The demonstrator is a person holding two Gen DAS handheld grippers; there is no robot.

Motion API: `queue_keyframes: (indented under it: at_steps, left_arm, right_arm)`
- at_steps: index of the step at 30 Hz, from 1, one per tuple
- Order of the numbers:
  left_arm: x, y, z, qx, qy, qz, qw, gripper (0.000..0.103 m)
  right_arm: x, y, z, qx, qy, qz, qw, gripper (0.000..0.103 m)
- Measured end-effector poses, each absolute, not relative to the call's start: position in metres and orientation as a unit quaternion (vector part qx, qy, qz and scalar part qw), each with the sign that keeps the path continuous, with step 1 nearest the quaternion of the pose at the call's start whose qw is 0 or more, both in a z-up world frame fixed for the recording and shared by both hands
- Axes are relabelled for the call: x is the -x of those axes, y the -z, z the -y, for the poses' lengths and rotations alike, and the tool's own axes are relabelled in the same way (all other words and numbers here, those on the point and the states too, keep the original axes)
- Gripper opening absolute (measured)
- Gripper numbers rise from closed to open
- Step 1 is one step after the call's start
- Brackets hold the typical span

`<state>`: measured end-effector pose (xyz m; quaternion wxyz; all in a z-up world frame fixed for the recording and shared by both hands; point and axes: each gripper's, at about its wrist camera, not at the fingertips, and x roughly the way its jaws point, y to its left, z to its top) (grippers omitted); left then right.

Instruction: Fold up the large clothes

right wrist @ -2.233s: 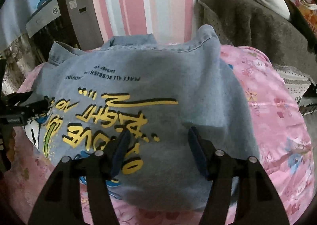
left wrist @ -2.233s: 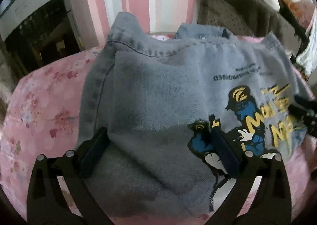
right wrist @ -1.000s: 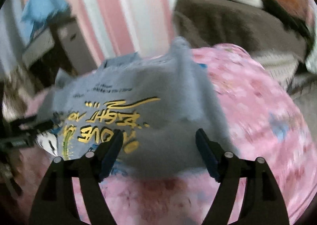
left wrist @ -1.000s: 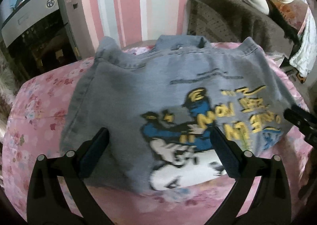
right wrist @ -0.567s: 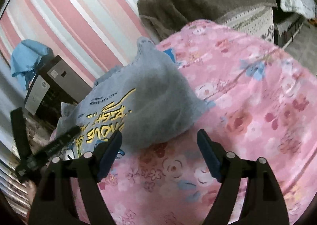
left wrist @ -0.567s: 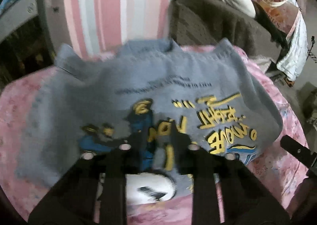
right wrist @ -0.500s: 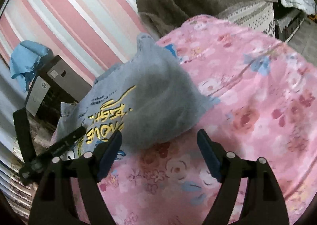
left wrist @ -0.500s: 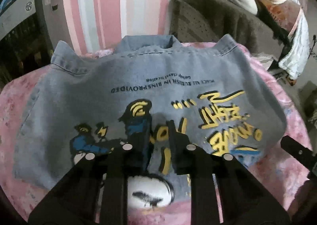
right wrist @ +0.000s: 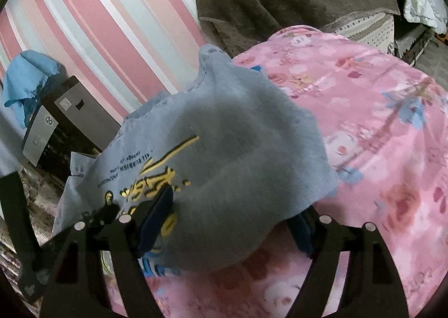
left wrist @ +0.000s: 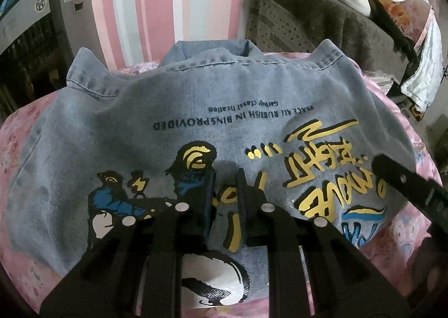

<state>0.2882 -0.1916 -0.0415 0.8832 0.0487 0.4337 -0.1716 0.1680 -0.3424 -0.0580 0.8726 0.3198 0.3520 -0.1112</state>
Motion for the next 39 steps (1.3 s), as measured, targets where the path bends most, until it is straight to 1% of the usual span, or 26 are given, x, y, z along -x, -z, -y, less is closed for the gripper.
queue_keyframes:
  at_steps: [6, 8, 12, 15, 16, 17, 18, 19, 21, 23, 25, 26, 29, 31, 36, 38, 39]
  left_arm:
    - [-0.288, 0.041, 0.191, -0.046, 0.175, -0.433, 0.883, 0.014]
    - [-0.289, 0.041, 0.191, -0.044, 0.176, -0.434, 0.883, 0.014]
    - [-0.289, 0.041, 0.189, -0.040, 0.179, -0.436, 0.881, 0.015]
    - [-0.289, 0.040, 0.190, -0.040, 0.177, -0.436, 0.882, 0.015]
    - [-0.289, 0.041, 0.190, -0.043, 0.177, -0.435, 0.882, 0.015]
    - [-0.288, 0.041, 0.190, -0.045, 0.176, -0.433, 0.883, 0.015]
    - [-0.288, 0.041, 0.190, -0.045, 0.176, -0.432, 0.883, 0.015]
    - [-0.288, 0.041, 0.190, -0.045, 0.177, -0.432, 0.883, 0.015]
    - [-0.289, 0.041, 0.190, -0.045, 0.177, -0.433, 0.883, 0.015]
    - [-0.288, 0.042, 0.191, -0.049, 0.176, -0.431, 0.884, 0.015]
    - [-0.287, 0.042, 0.193, -0.055, 0.174, -0.429, 0.885, 0.015]
    - [-0.287, 0.042, 0.194, -0.056, 0.174, -0.428, 0.885, 0.015]
    - [-0.287, 0.042, 0.194, -0.059, 0.175, -0.430, 0.884, 0.015]
    - [-0.287, 0.042, 0.195, -0.064, 0.176, -0.432, 0.882, 0.015]
    - [-0.291, 0.037, 0.192, -0.068, 0.187, -0.444, 0.874, 0.015]
    - [-0.291, 0.031, 0.183, -0.070, 0.187, -0.446, 0.873, 0.023]
    - [-0.288, 0.025, 0.174, -0.071, 0.182, -0.440, 0.877, 0.032]
  right_arm:
    - [-0.178, 0.060, 0.345, -0.329, 0.110, -0.352, 0.870, 0.079]
    - [-0.171, 0.060, 0.346, -0.338, 0.112, -0.353, 0.865, 0.077]
    - [-0.141, 0.063, 0.356, -0.395, 0.134, -0.327, 0.848, 0.076]
    - [-0.146, 0.065, 0.359, -0.393, 0.133, -0.327, 0.849, 0.076]
    - [-0.152, 0.065, 0.360, -0.385, 0.131, -0.328, 0.853, 0.072]
    - [-0.162, 0.066, 0.359, -0.374, 0.129, -0.333, 0.856, 0.065]
    - [-0.167, 0.065, 0.358, -0.366, 0.128, -0.335, 0.859, 0.062]
    - [-0.173, 0.065, 0.356, -0.357, 0.126, -0.339, 0.861, 0.060]
    - [-0.183, 0.065, 0.353, -0.337, 0.123, -0.346, 0.867, 0.059]
    - [-0.187, 0.066, 0.355, -0.336, 0.115, -0.349, 0.867, 0.054]
    - [-0.190, 0.065, 0.356, -0.331, 0.094, -0.350, 0.871, 0.038]
    - [-0.191, 0.062, 0.354, -0.316, 0.088, -0.351, 0.877, 0.033]
    - [-0.191, 0.044, 0.335, -0.241, 0.090, -0.346, 0.902, 0.029]
    - [-0.191, 0.033, 0.323, -0.199, 0.090, -0.342, 0.914, 0.028]
    - [-0.193, 0.005, 0.303, -0.143, 0.080, -0.336, 0.928, 0.026]
    - [-0.194, -0.008, 0.291, -0.117, 0.075, -0.333, 0.933, 0.025]
    - [-0.195, -0.016, 0.282, -0.102, 0.073, -0.329, 0.936, 0.025]
